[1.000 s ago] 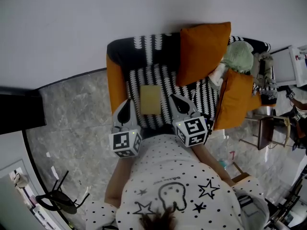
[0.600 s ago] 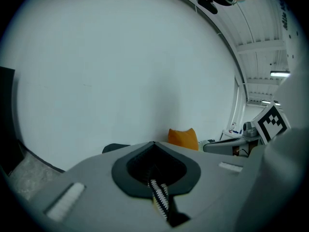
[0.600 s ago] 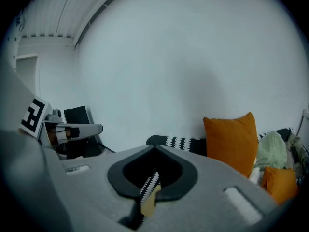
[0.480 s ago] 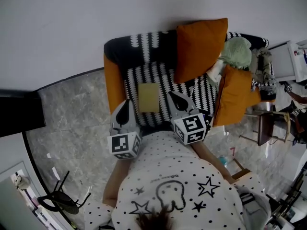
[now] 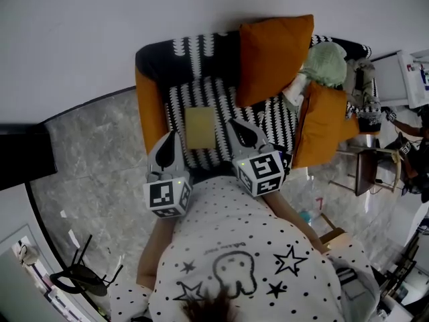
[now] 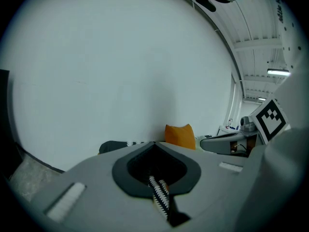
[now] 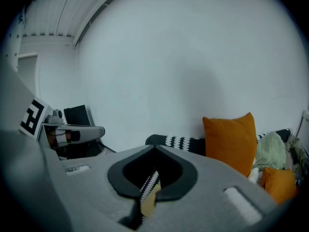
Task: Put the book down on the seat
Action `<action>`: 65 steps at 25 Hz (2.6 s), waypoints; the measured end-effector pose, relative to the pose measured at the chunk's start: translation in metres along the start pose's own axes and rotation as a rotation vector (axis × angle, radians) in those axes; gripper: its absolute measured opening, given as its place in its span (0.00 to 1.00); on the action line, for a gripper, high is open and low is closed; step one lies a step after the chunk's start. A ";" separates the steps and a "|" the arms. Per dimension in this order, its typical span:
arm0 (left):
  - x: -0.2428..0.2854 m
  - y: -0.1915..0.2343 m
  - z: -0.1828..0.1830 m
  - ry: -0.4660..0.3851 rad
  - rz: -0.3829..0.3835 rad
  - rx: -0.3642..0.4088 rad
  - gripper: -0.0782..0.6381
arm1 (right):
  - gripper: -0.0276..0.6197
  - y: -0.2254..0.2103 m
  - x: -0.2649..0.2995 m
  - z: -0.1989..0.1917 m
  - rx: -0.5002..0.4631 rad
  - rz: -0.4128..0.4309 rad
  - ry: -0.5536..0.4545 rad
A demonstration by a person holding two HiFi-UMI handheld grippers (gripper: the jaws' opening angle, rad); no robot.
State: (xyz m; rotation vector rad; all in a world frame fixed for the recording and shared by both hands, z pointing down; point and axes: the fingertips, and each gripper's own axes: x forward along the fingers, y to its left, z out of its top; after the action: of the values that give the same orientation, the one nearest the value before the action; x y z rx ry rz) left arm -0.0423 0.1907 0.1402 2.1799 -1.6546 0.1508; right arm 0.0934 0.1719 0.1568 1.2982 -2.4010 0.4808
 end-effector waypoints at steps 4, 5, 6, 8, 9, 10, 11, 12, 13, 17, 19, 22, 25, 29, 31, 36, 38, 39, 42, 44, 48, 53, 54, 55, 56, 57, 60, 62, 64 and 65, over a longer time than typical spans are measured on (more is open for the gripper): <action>0.000 -0.003 0.000 -0.001 -0.005 0.009 0.11 | 0.04 -0.001 0.000 0.000 0.000 -0.003 0.000; 0.000 -0.003 0.001 -0.002 -0.006 0.012 0.11 | 0.04 -0.001 0.000 0.000 0.000 -0.004 0.000; 0.001 -0.003 0.001 -0.002 -0.006 0.015 0.11 | 0.04 -0.001 0.000 0.000 0.000 -0.005 -0.001; 0.001 -0.003 0.001 -0.004 -0.007 0.021 0.11 | 0.04 -0.001 0.001 0.001 0.000 -0.005 -0.003; 0.000 -0.003 0.001 -0.004 -0.007 0.022 0.11 | 0.04 -0.001 0.001 0.001 0.000 -0.005 -0.004; 0.000 -0.003 0.001 -0.005 -0.007 0.024 0.11 | 0.04 -0.001 0.001 0.001 0.000 -0.005 -0.005; 0.000 -0.003 0.002 -0.006 -0.007 0.025 0.11 | 0.04 -0.001 0.001 0.001 0.000 -0.005 -0.005; 0.000 -0.004 0.002 -0.006 -0.008 0.026 0.11 | 0.04 -0.001 0.001 0.001 -0.001 -0.005 -0.006; 0.000 -0.004 0.002 -0.006 -0.008 0.026 0.11 | 0.04 -0.001 0.001 0.002 -0.001 -0.004 -0.006; -0.001 -0.004 0.001 -0.002 -0.008 0.023 0.11 | 0.04 0.000 0.001 0.001 0.003 -0.004 -0.003; -0.001 -0.003 0.002 -0.002 -0.006 0.013 0.11 | 0.04 -0.001 0.000 0.002 0.006 -0.003 -0.006; 0.001 -0.001 0.004 -0.010 -0.002 0.003 0.11 | 0.04 -0.003 0.000 0.007 0.002 0.001 -0.021; 0.001 -0.003 0.005 -0.009 -0.005 0.008 0.11 | 0.04 -0.001 -0.001 0.009 -0.007 0.008 -0.027; 0.003 -0.004 0.007 -0.013 -0.007 0.024 0.11 | 0.04 -0.001 0.000 0.013 -0.019 0.011 -0.040; 0.004 -0.004 0.008 -0.017 -0.005 0.023 0.11 | 0.04 -0.001 0.000 0.014 -0.020 0.011 -0.042; 0.004 -0.005 0.007 -0.016 -0.008 0.017 0.11 | 0.04 -0.001 0.000 0.014 -0.024 0.017 -0.041; 0.005 -0.005 0.008 -0.017 -0.010 0.018 0.11 | 0.04 0.000 0.000 0.015 -0.028 0.023 -0.043; 0.006 -0.006 0.009 -0.018 -0.012 0.019 0.11 | 0.04 0.000 0.001 0.016 -0.031 0.026 -0.043; 0.006 -0.007 0.009 -0.021 -0.015 0.020 0.11 | 0.04 0.001 0.000 0.016 -0.033 0.030 -0.044; 0.005 -0.007 0.009 -0.024 -0.013 0.019 0.11 | 0.04 0.001 0.000 0.016 -0.033 0.029 -0.047; 0.005 -0.006 0.011 -0.028 -0.010 0.018 0.11 | 0.04 0.001 0.001 0.017 -0.036 0.033 -0.048; 0.003 -0.007 0.010 -0.027 -0.008 0.021 0.11 | 0.04 0.003 0.000 0.015 -0.036 0.042 -0.044; 0.002 -0.007 0.010 -0.028 -0.007 0.021 0.11 | 0.04 0.004 0.000 0.015 -0.036 0.042 -0.044; 0.002 -0.006 0.009 -0.029 -0.005 0.021 0.11 | 0.04 0.004 0.000 0.015 -0.036 0.042 -0.045; 0.001 -0.006 0.009 -0.030 -0.003 0.020 0.11 | 0.04 0.003 0.000 0.015 -0.036 0.042 -0.046; 0.001 -0.006 0.009 -0.031 -0.002 0.020 0.11 | 0.04 0.003 -0.001 0.015 -0.036 0.041 -0.048; 0.002 -0.007 0.010 -0.030 -0.004 0.023 0.11 | 0.04 0.002 -0.001 0.015 -0.036 0.038 -0.049; 0.001 -0.008 0.010 -0.032 -0.006 0.028 0.11 | 0.04 0.003 -0.001 0.015 -0.035 0.039 -0.051; 0.001 -0.008 0.010 -0.034 -0.005 0.031 0.11 | 0.04 0.004 -0.001 0.015 -0.038 0.045 -0.051; 0.001 -0.008 0.011 -0.035 -0.004 0.031 0.11 | 0.04 0.005 0.000 0.016 -0.041 0.050 -0.050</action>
State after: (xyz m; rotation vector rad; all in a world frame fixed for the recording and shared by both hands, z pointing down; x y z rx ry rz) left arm -0.0365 0.1878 0.1288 2.2205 -1.6779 0.1394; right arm 0.0867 0.1677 0.1424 1.2497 -2.4759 0.4148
